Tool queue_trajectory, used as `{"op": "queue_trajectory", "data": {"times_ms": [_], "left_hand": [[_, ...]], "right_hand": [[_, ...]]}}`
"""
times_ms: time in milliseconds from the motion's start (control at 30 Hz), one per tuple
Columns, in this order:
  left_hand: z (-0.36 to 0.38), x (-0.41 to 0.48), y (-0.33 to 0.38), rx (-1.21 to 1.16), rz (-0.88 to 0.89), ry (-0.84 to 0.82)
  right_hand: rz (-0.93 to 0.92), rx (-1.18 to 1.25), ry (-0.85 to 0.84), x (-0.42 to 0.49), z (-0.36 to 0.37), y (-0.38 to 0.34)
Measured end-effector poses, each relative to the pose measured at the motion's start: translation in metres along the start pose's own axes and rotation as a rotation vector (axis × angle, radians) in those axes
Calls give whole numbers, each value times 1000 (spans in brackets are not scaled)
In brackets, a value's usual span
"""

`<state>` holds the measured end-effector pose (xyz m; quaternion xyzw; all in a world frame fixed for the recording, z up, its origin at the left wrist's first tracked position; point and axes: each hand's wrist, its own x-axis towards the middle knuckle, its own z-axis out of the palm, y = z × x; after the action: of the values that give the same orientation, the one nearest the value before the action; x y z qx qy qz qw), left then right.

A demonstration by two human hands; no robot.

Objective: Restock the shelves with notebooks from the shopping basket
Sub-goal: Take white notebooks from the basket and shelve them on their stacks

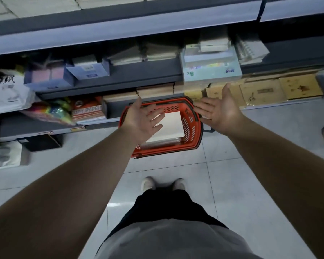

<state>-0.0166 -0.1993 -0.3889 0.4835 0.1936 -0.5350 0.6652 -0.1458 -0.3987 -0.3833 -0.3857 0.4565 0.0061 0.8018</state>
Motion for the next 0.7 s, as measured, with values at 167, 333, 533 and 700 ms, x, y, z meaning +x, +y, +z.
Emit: {"op": "queue_trajectory", "data": {"times_ms": [167,333,533,700], "left_hand": [[-20,33,-9,-8,-33,29],[-44,86,-8,20,-60,79],[-77,151,-10,81,-84,107],[-101,198,-21,126,-89,102]], "right_hand": [[72,-44,46,38,-3,29],[112,-105,55,99,-6,61],[117,-34,110,160,-21,87],[143,-107,127,204,-43,113]]}}
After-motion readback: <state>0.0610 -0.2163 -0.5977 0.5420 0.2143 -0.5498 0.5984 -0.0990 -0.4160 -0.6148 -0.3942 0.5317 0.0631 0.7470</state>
